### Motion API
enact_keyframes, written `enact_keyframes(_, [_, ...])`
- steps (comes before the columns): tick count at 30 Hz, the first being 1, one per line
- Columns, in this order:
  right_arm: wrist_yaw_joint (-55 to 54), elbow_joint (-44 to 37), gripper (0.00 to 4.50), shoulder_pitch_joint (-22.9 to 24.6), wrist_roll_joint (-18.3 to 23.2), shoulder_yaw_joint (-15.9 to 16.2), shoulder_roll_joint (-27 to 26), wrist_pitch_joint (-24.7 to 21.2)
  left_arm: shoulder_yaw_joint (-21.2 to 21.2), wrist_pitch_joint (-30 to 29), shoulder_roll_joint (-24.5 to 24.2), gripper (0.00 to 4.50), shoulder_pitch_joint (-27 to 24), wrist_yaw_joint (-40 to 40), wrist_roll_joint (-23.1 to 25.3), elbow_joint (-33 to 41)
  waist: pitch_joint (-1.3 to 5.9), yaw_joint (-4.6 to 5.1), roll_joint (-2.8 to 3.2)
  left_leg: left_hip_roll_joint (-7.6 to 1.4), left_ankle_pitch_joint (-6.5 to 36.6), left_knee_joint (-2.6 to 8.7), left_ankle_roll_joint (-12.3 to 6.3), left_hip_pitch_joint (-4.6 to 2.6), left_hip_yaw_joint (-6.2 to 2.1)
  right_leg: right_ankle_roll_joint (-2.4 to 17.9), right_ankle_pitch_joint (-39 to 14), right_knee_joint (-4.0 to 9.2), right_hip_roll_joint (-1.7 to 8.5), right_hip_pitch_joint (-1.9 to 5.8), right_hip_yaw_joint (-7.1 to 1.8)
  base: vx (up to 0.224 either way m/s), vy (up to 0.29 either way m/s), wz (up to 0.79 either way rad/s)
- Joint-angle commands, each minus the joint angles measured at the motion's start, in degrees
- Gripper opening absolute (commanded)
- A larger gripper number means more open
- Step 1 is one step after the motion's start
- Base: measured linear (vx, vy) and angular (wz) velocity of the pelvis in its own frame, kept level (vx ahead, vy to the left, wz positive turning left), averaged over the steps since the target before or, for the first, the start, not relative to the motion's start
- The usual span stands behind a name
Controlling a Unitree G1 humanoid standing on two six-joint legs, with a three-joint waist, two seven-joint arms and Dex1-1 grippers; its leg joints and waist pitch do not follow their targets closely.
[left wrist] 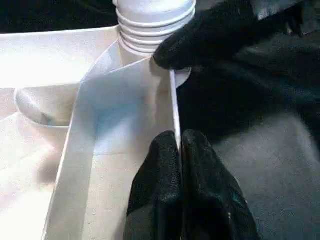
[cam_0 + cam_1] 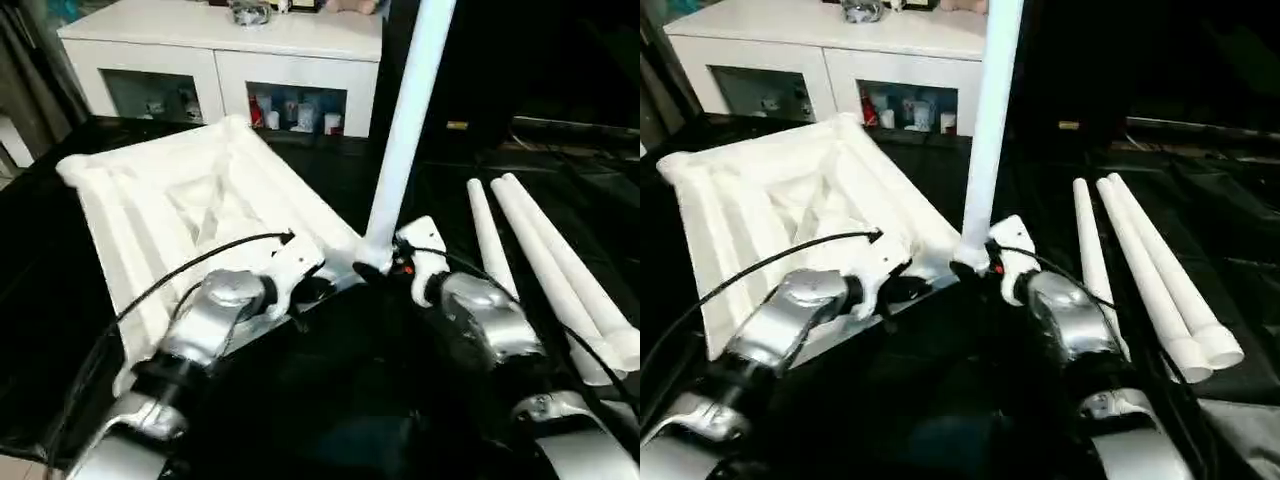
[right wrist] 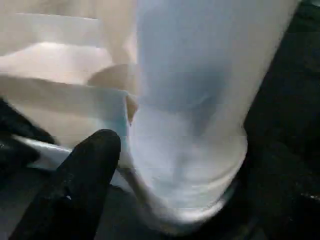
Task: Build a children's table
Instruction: Rotate leg to tighten
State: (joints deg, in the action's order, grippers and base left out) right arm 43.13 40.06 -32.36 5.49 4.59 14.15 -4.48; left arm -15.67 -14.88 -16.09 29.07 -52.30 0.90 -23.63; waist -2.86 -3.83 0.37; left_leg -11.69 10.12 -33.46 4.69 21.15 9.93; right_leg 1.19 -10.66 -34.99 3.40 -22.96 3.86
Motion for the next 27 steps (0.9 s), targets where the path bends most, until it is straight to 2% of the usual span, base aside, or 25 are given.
enact_keyframes(1, [3.02, -1.88, 3.85, 0.34, 1.33, 0.37, 0.38, -0.06, -0.6, 2.94, 0.76, 0.0, -0.72, -3.9, -3.43, 2.6, 3.6, -0.16, -0.27, -1.62, 10.87, 3.5, -3.63, -0.49, -0.19, 11.99, -10.85, 4.41, 4.33, 2.81, -2.76, 0.0, 0.0, 0.0])
enact_keyframes(4, [8.44, -4.33, 3.85, 1.85, 2.58, 1.35, 2.51, -0.3, -0.72, 1.71, -1.25, 0.0, -2.36, -6.91, -4.99, 5.87, 3.64, -0.43, -0.42, -1.79, 9.97, 3.57, -3.83, -0.31, -0.25, 12.39, -9.55, 4.05, 4.42, 3.03, -2.75, 0.0, 0.0, 0.0])
enact_keyframes(5, [10.31, -5.05, 3.59, 2.4, 3.17, 1.61, 3.12, -0.22, -0.65, 1.68, -1.82, 0.0, -2.87, -7.62, -5.35, 6.54, 3.59, -0.63, -0.37, -1.73, 9.76, 3.5, -4.04, -0.39, -0.14, 12.44, -9.41, 4.1, 4.38, 2.98, -2.78, 0.0, 0.0, 0.0])
enact_keyframes(7, [11.44, -5.46, 3.59, 2.79, 3.36, 1.68, 3.43, -0.32, -0.55, 1.63, -2.11, 0.0, -3.23, -7.9, -5.43, 6.88, 3.52, -0.83, -0.45, -1.68, 10.09, 3.49, -4.03, -0.46, -0.03, 12.24, -10.46, 4.22, 4.39, 2.9, -2.83, 0.0, 0.0, 0.0])
enact_keyframes(12, [13.61, -6.13, 3.11, 4.01, 2.74, 2.61, 3.79, -0.33, -0.25, 1.45, -2.55, 0.0, -4.01, -8.62, -5.08, 7.36, 3.43, -1.0, -0.48, -1.65, 10.65, 3.61, -3.22, -0.56, -0.1, 11.18, -13.3, 4.51, 4.4, 2.78, -2.8, 0.0, 0.0, 0.0])
enact_keyframes(17, [14.04, -6.67, 2.79, 4.38, 3.1, 2.76, 3.58, -0.88, -0.28, 0.99, -2.76, 0.0, -4.18, -8.41, -5.23, 7.86, 3.51, -1.01, -0.46, -1.65, 10.04, 3.58, -3.2, -0.54, -0.11, 11.07, -12.4, 4.36, 4.35, 2.8, -2.81, 0.0, 0.0, 0.0])
enact_keyframes(21, [10.42, -5.63, 2.74, 4.19, 3.51, 1.36, 1.93, -2.15, 0.01, 0.48, -2.01, 0.0, -3.69, -6.58, -4.58, 6.85, 3.51, -0.98, -0.48, -1.57, 9.75, 3.56, -3.21, -0.55, -0.09, 11.19, -12.2, 4.33, 4.31, 2.78, -2.8, 0.0, 0.0, 0.0])
enact_keyframes(22, [6.83, -4.04, 2.74, 3.69, 2.75, 0.7, 1.07, -1.81, 0.16, 0.06, -1.33, 0.0, -3.18, -5.05, -3.98, 5.98, 3.52, -0.96, -0.66, -1.58, 9.86, 3.56, -3.08, -0.56, -0.08, 10.99, -12.72, 4.39, 4.33, 2.79, -2.81, 0.0, 0.0, 0.0])
enact_keyframes(24, [-2.24, -0.09, 2.73, 2.36, 0.92, -0.8, -0.88, -2.02, 0.59, -1.16, 0.51, 0.0, -1.59, -0.56, -2.28, 3.44, 3.33, -0.73, -0.46, -1.5, 10.57, 3.69, -2.39, -0.57, -0.08, 10.68, -14.59, 4.55, 4.34, 2.62, -2.8, 0.0, 0.0, 0.0])
enact_keyframes(25, [-8.45, 2.22, 2.72, 1.64, 0.07, -1.89, -2.38, -2.43, 0.97, -2.12, 1.85, 0.0, -0.37, 2.74, -1.2, 1.55, 3.2, -0.6, -0.43, -1.39, 11.57, 3.78, -1.35, -0.83, -0.13, 10.1, -17.34, 4.92, 4.35, 2.44, -2.75, 0.0, 0.0, 0.0])
enact_keyframes(26, [-10.04, 2.76, 2.72, 1.46, -0.07, -2.2, -2.78, -2.6, 1.13, -2.62, 2.38, 0.0, 0.12, 4.01, -0.84, 0.82, 3.18, -0.36, -0.53, -1.33, 12.42, 3.82, -0.59, -0.94, -0.12, 9.62, -19.4, 5.07, 4.4, 2.37, -2.78, 0.0, 0.0, 0.0])
enact_keyframes(27, [-17.51, 4.84, 2.72, 0.62, -0.28, -3.82, -4.67, -3.79, 2.18, -4.88, 5.0, 0.0, 2.48, 10.25, 0.5, -2.71, 3.24, -0.37, -0.6, -1.28, 12.68, 3.75, -0.43, -0.95, -0.16, 8.95, -20.36, 5.27, 4.47, 2.44, -2.79, 0.0, 0.0, 0.0])
